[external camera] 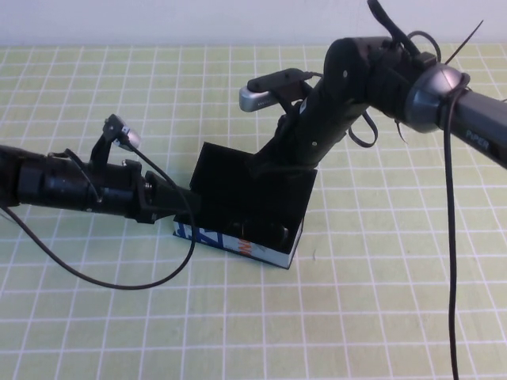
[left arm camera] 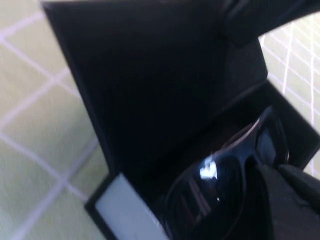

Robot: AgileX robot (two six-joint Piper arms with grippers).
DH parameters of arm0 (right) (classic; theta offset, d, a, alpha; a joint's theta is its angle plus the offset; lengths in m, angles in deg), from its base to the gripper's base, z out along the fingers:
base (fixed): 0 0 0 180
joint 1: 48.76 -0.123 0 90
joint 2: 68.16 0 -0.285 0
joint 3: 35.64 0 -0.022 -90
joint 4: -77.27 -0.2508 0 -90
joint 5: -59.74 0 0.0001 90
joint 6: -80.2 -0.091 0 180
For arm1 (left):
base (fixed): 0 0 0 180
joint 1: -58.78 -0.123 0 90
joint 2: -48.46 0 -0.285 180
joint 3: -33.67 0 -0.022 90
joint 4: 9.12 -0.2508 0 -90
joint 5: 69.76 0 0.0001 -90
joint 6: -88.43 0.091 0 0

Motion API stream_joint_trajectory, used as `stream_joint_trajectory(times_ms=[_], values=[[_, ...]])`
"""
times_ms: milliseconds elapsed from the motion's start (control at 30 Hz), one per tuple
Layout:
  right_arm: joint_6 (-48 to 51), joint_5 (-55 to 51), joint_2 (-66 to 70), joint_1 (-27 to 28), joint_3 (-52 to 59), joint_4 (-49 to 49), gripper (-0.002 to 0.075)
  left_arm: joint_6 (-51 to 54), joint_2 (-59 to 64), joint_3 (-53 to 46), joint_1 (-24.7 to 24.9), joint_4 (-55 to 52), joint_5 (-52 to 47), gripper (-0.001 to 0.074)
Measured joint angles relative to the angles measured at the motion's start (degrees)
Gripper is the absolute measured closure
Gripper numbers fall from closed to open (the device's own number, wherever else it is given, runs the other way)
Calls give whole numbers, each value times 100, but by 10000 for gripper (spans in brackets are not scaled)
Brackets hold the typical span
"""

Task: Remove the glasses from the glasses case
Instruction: Pick up the glasses from the glasses case

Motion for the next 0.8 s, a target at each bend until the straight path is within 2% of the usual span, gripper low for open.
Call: stream_joint_trajectory(times_ms=[200,500,600,733,800], values=[[503,-643,-100,-180,-309,-151,742,-355,-126,263,0,0,-36,739],[1779,-1187,-113,-788,-376,-231,726,-735,-126,555,-12,0,121,739],[2182,-1201,-113,-856,-376,-218,659,-802,-126,592,-12,0,121,739],[2417,-1138,-113,-856,-376,1,505,-849,-126,592,-12,0,121,739],[2497,-1061,-88,-856,-376,97,455,-849,-126,592,-12,0,121,739]])
